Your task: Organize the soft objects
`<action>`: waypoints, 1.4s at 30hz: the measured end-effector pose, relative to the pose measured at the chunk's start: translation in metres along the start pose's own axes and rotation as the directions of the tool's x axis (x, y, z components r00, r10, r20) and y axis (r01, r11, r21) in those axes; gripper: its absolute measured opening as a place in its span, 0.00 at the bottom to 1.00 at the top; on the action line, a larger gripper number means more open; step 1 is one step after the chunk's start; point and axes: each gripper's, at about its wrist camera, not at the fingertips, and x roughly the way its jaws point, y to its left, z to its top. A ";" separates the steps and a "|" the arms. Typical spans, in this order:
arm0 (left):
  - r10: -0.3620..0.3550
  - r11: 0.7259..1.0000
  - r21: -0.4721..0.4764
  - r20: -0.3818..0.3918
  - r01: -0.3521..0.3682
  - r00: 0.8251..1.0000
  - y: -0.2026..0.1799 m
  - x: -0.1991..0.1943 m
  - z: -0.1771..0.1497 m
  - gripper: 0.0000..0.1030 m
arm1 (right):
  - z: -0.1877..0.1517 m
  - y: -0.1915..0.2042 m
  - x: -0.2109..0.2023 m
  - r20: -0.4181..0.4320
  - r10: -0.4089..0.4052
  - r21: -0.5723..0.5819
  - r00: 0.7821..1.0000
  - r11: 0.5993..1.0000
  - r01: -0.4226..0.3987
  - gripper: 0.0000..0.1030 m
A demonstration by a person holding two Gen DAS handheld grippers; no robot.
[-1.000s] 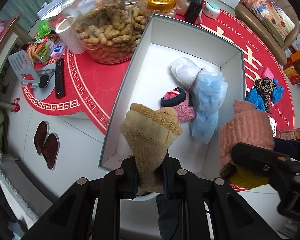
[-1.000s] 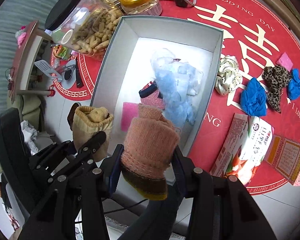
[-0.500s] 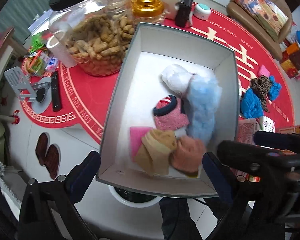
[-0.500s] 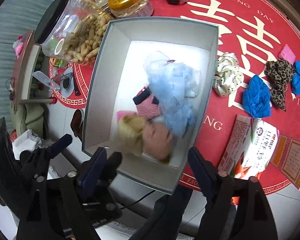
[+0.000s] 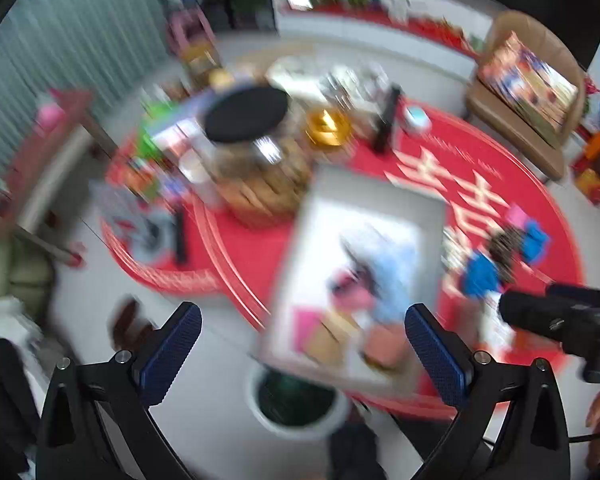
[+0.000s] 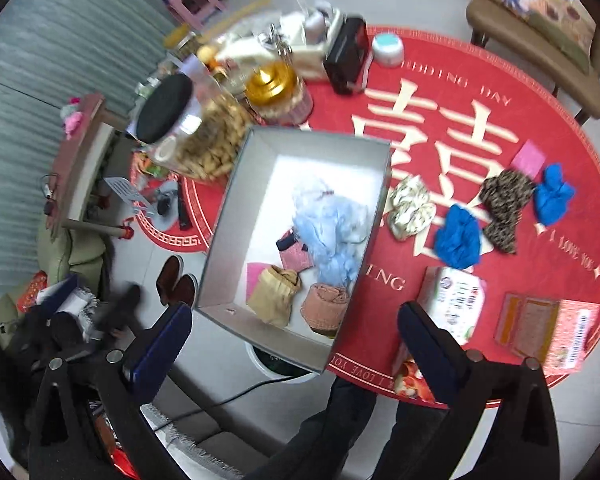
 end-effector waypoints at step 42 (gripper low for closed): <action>-0.037 0.951 0.288 -0.251 0.111 0.967 -0.216 -0.010 0.017 1.00 | -0.050 -0.208 -0.141 0.178 -0.099 0.326 0.979 0.945 0.036 1.00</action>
